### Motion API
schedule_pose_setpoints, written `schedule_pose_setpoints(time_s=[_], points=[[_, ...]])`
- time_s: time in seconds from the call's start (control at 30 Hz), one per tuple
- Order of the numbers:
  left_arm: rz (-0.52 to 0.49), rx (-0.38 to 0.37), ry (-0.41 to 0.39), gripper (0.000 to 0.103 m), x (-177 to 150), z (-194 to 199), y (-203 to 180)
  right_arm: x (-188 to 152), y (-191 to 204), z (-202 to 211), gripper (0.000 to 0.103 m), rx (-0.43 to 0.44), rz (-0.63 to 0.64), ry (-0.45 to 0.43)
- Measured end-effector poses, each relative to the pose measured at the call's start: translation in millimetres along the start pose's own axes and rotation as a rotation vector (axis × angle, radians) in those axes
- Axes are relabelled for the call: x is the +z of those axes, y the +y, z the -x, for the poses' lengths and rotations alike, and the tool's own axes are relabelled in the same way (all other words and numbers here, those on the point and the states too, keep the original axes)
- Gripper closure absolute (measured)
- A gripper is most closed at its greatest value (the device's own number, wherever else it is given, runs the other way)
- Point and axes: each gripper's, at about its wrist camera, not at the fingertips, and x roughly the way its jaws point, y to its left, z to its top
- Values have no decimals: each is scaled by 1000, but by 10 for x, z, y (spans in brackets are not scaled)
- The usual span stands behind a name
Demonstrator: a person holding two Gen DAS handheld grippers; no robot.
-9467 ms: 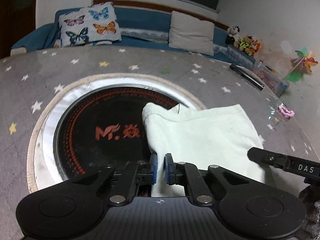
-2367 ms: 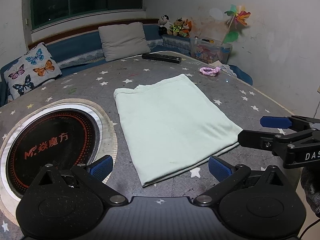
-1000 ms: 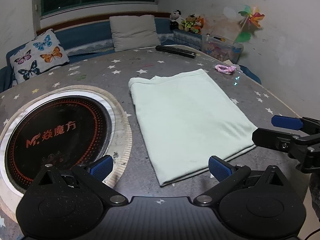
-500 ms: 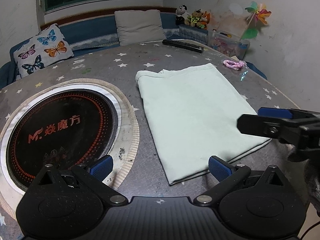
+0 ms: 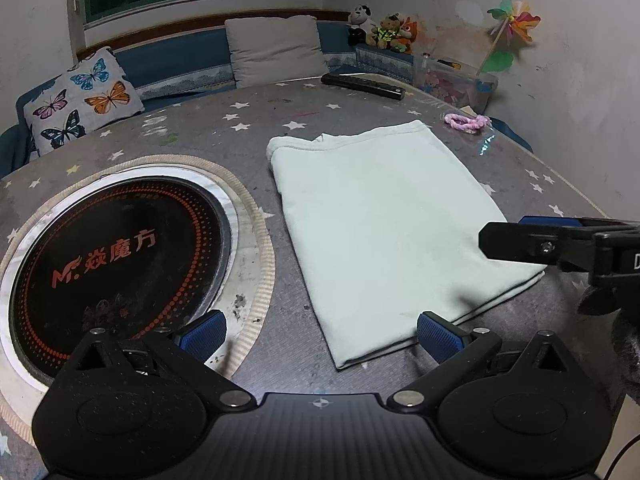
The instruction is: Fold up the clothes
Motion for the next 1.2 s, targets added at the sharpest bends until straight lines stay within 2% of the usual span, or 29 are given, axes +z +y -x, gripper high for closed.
schedule_pose_setpoints(time_s=[0.53,0.77,1.2], points=[[-17,-15,-7,0,-5,47,-105,-128,-54,188,0,-199,10,1],[-31,-20,-1,0,-66,79,-171,-216,60,219,0,-266,78,15],[-54,-26,-12,0,-174,195,-243,-345,171,314,0,-298,89,26]])
